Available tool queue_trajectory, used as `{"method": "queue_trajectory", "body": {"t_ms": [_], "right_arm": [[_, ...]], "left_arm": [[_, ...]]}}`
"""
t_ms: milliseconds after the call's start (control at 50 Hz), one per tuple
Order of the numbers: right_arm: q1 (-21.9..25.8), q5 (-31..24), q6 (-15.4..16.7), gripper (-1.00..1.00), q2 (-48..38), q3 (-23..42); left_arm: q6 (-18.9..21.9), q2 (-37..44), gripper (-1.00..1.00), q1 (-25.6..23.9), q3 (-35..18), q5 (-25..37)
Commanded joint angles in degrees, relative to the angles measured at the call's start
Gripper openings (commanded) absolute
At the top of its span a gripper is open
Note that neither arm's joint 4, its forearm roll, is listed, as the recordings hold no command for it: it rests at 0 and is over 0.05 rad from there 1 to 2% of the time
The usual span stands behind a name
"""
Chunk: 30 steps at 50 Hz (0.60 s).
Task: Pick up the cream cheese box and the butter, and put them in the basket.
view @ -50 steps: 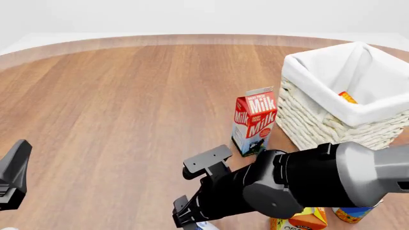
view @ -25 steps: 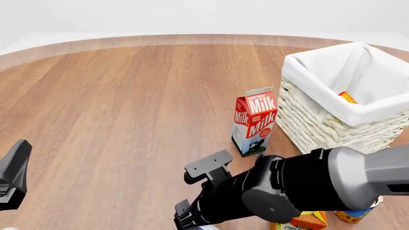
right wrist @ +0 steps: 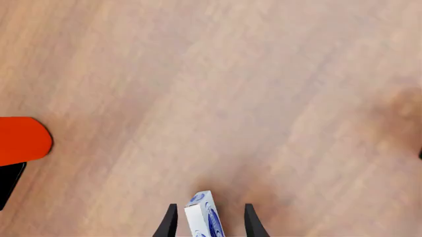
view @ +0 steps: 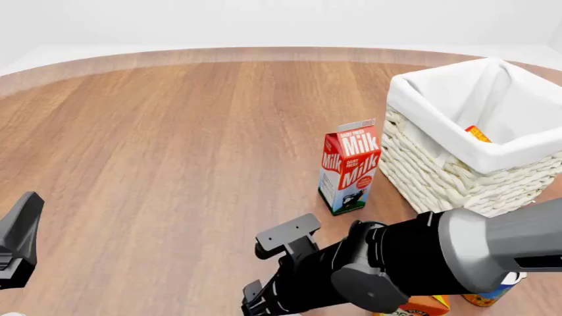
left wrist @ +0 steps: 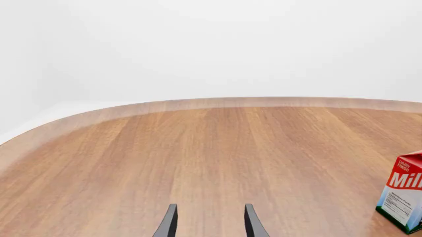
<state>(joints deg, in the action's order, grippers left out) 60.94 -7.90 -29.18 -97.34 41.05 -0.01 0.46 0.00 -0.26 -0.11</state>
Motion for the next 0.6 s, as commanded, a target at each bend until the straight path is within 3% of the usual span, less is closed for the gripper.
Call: {"method": "queue_trajectory", "body": {"t_ms": [20, 240, 260, 420, 600], "right_arm": [[0.3, 1.3, -0.7, 1.0, -0.8, -0.7], [1.5, 1.8, -1.8, 1.0, -1.0, -0.9], [1.5, 1.8, -1.8, -1.0, -0.8, -0.9], [1.3, 2.3, -2.3, -1.0, -0.7, -1.4], [-0.8, 0.2, -0.1, -1.0, 1.1, -0.3]], "left_arm": [[0.0, 0.0, 1.0, 0.0, 0.0, 0.0], [0.0, -0.1, 1.0, 0.0, 0.0, 0.0], [0.0, -0.1, 1.0, 0.0, 0.0, 0.0], [0.0, -0.1, 1.0, 0.0, 0.0, 0.1], [0.0, -0.1, 1.0, 0.0, 0.0, 0.1]]}}
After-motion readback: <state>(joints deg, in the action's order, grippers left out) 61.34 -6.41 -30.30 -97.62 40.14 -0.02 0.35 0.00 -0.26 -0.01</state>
